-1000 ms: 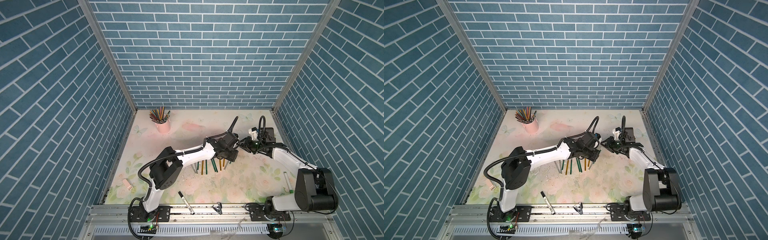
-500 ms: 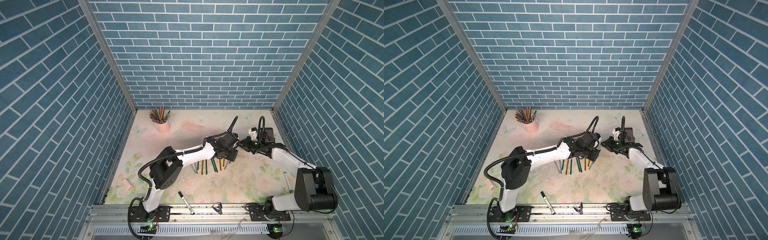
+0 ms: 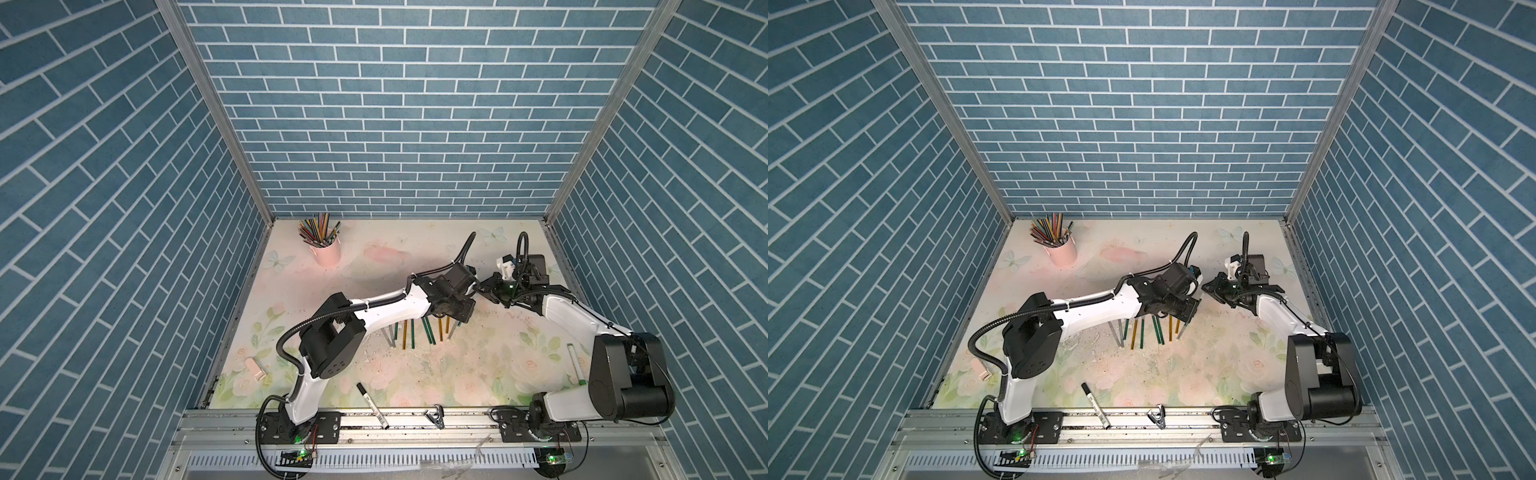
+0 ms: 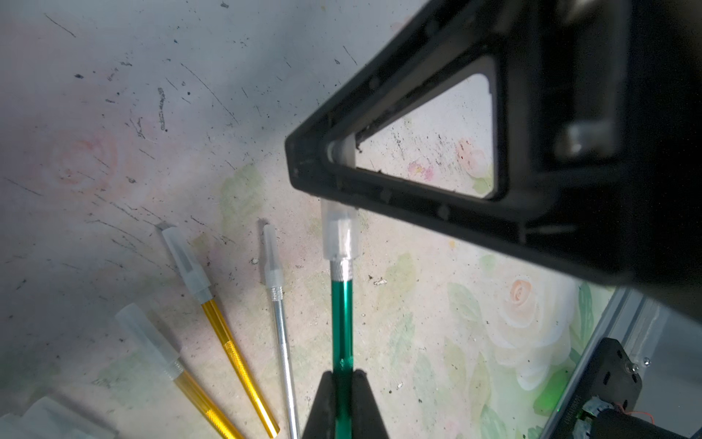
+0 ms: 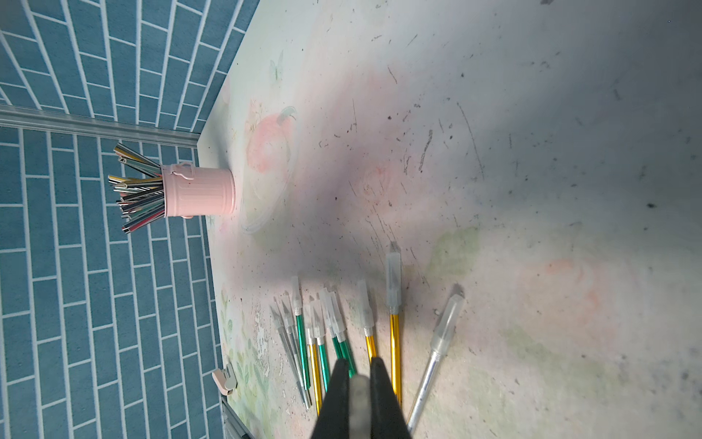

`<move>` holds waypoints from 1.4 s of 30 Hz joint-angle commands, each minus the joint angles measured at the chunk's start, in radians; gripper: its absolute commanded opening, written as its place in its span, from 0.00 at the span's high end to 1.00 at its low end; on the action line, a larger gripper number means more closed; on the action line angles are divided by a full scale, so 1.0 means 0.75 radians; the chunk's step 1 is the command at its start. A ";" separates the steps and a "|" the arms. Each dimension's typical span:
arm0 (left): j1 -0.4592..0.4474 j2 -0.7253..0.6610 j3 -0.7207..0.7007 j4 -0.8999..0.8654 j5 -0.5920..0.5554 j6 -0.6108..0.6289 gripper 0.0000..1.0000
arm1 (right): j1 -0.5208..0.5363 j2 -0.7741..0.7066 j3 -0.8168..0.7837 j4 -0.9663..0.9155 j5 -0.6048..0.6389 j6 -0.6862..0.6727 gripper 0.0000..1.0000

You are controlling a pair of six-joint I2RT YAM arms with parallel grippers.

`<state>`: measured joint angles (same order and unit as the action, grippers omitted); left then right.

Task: Remove protective caps from carving knives
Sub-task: Remove the protective sleeve from the carving knife.

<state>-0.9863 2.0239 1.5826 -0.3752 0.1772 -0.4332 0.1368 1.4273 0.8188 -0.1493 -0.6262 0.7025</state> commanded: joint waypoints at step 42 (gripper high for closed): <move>0.005 -0.081 -0.101 0.022 -0.032 -0.016 1.00 | -0.224 0.392 0.627 -0.744 0.399 -0.527 1.00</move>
<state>-0.9859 2.0026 1.5188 -0.3679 0.1745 -0.4351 -0.0311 1.6714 1.2396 -0.5388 -0.4347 0.4263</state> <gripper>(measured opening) 0.092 0.089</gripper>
